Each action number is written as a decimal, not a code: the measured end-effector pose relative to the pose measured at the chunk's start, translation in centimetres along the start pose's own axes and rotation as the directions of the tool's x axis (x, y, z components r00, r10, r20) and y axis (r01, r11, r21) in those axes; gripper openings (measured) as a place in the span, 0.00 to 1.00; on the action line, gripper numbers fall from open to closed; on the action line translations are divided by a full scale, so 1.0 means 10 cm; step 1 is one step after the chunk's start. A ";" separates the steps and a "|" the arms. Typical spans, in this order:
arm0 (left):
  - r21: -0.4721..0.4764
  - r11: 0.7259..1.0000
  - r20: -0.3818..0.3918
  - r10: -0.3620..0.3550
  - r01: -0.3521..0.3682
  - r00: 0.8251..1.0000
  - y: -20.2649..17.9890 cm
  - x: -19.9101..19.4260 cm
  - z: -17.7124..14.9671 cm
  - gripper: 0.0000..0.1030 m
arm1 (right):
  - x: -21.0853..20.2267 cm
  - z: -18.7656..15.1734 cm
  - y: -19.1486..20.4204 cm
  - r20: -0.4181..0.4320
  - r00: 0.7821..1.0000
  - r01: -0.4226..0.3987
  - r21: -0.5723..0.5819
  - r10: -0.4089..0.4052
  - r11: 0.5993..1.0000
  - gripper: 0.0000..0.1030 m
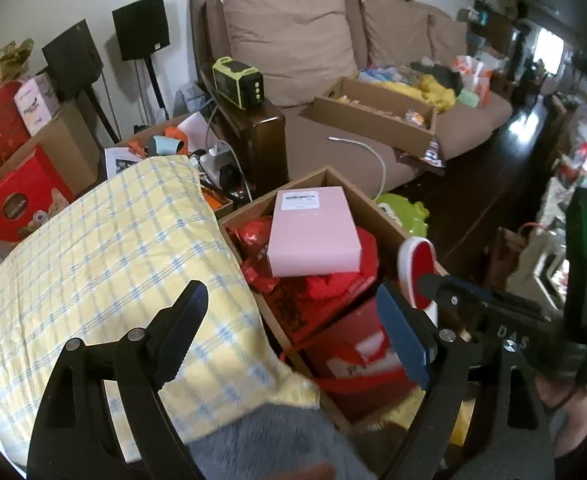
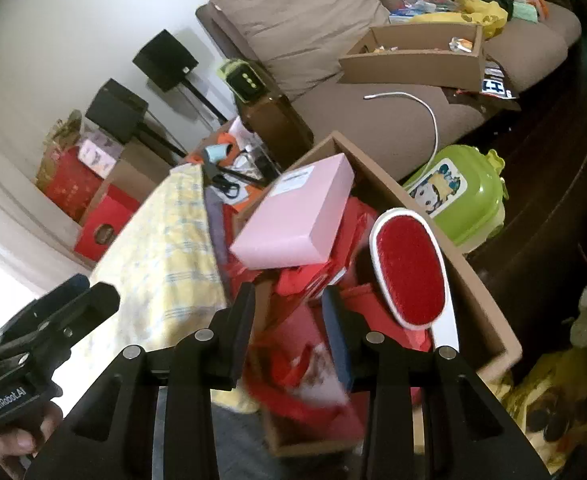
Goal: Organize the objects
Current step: 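Withdraw both grippers from the filled cardboard box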
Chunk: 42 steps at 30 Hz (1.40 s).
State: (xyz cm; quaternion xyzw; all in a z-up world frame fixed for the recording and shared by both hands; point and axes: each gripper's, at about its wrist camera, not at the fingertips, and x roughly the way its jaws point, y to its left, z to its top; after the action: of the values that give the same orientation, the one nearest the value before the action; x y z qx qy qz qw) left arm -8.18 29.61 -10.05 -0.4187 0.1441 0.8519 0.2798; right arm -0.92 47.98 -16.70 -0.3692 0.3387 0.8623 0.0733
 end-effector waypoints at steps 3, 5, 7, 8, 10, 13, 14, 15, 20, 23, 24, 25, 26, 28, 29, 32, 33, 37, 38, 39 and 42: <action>0.028 1.000 0.034 -0.015 0.014 0.999 0.01 -0.30 -0.05 0.82 | -0.27 -0.04 0.20 0.023 0.999 0.027 -0.043 -0.026 0.999 0.39; 0.043 0.999 0.047 -0.024 0.022 0.999 -0.02 -0.44 -0.10 0.82 | -0.44 -0.07 0.34 0.042 0.997 0.061 -0.069 -0.058 0.996 0.42; 0.054 0.998 0.055 -0.037 0.034 0.998 0.00 -0.58 -0.14 0.82 | -0.60 -0.11 0.48 0.057 0.994 0.097 -0.082 -0.093 0.992 0.42; 0.057 0.998 0.058 -0.040 0.037 0.997 0.00 -0.64 -0.17 0.82 | -0.67 -0.15 0.53 0.062 0.992 0.113 -0.082 -0.108 0.990 0.42; 0.064 0.997 0.068 -0.040 0.035 0.997 0.02 -0.76 -0.22 0.82 | -0.79 -0.24 0.60 0.069 0.989 0.138 -0.082 -0.132 0.987 0.42; 0.073 0.997 0.090 -0.044 0.038 0.995 0.04 -0.92 -0.30 0.82 | -0.94 -0.44 0.69 0.073 0.981 0.188 -0.103 -0.181 0.977 0.45; 0.078 0.996 0.093 -0.042 0.035 0.995 0.04 -0.95 -0.33 0.82 | -0.98 -0.51 0.70 0.073 0.980 0.191 -0.106 -0.184 0.976 0.46; 0.081 0.996 0.096 -0.041 0.033 0.995 0.04 -0.97 -0.35 0.82 | -1.03 -0.60 0.70 0.073 0.980 0.193 -0.101 -0.186 0.976 0.47; 0.110 0.994 0.094 -0.031 0.020 0.995 0.04 -1.13 -0.53 0.82 | -1.23 -0.76 0.81 0.099 0.971 0.228 -0.113 -0.218 0.967 0.49; 0.131 0.991 0.111 -0.012 -0.002 0.994 0.02 -1.28 -0.61 0.82 | -1.36 -0.73 0.97 0.148 0.963 0.244 -0.127 -0.225 0.961 0.51; 0.135 0.991 0.116 -0.015 -0.001 0.993 0.02 -1.35 -0.63 0.82 | -1.40 -0.73 1.02 0.163 0.962 0.241 -0.126 -0.220 0.962 0.51; 0.142 0.990 0.122 -0.015 -0.002 0.992 0.02 -1.41 -0.65 0.82 | -1.44 -0.72 1.05 0.173 0.961 0.239 -0.124 -0.216 0.963 0.51; 0.145 0.989 0.128 -0.011 -0.008 0.992 0.02 -1.46 -0.66 0.82 | -1.46 -0.73 1.09 0.181 0.960 0.239 -0.124 -0.215 0.963 0.51; 0.147 0.989 0.140 -0.005 -0.016 0.990 0.04 -1.55 -0.68 0.82 | -1.50 -0.74 1.17 0.187 0.957 0.247 -0.135 -0.220 0.960 0.51; 0.149 0.989 0.140 -0.006 -0.016 0.990 0.05 -1.58 -0.68 0.82 | -1.50 -0.75 1.19 0.188 0.957 0.250 -0.139 -0.222 0.958 0.51; 0.158 0.987 0.131 0.000 -0.021 0.991 0.05 -1.63 -0.69 0.82 | -1.50 -0.75 1.25 0.190 0.955 0.256 -0.147 -0.227 0.956 0.52; 0.163 0.986 0.128 -0.002 -0.019 0.992 0.05 -1.64 -0.69 0.82 | -1.51 -0.76 1.24 0.188 0.955 0.258 -0.146 -0.229 0.955 0.52; 0.185 0.983 0.126 -0.006 -0.018 0.992 0.04 -1.70 -0.69 0.82 | -1.39 -0.80 1.25 0.150 0.953 0.283 -0.145 -0.262 0.948 0.53; 0.189 0.982 0.126 -0.007 -0.017 0.992 0.04 -1.71 -0.68 0.82 | -1.36 -0.81 1.24 0.138 0.954 0.284 -0.141 -0.265 0.948 0.52; 0.191 0.982 0.126 -0.009 -0.015 0.992 0.05 -1.71 -0.67 0.82 | -1.32 -0.82 1.22 0.126 0.955 0.284 -0.135 -0.268 0.949 0.52; 0.202 0.979 0.118 -0.016 -0.009 0.993 0.07 -1.69 -0.62 0.82 | -1.28 -0.82 1.19 0.114 0.953 0.292 -0.118 -0.279 0.949 0.53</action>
State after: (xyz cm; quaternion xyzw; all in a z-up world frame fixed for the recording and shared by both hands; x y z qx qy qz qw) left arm 3.68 20.08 -0.43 -0.3370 0.2122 0.8557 0.3304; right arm 8.58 35.28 -5.72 -0.3768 0.2192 0.8800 0.1887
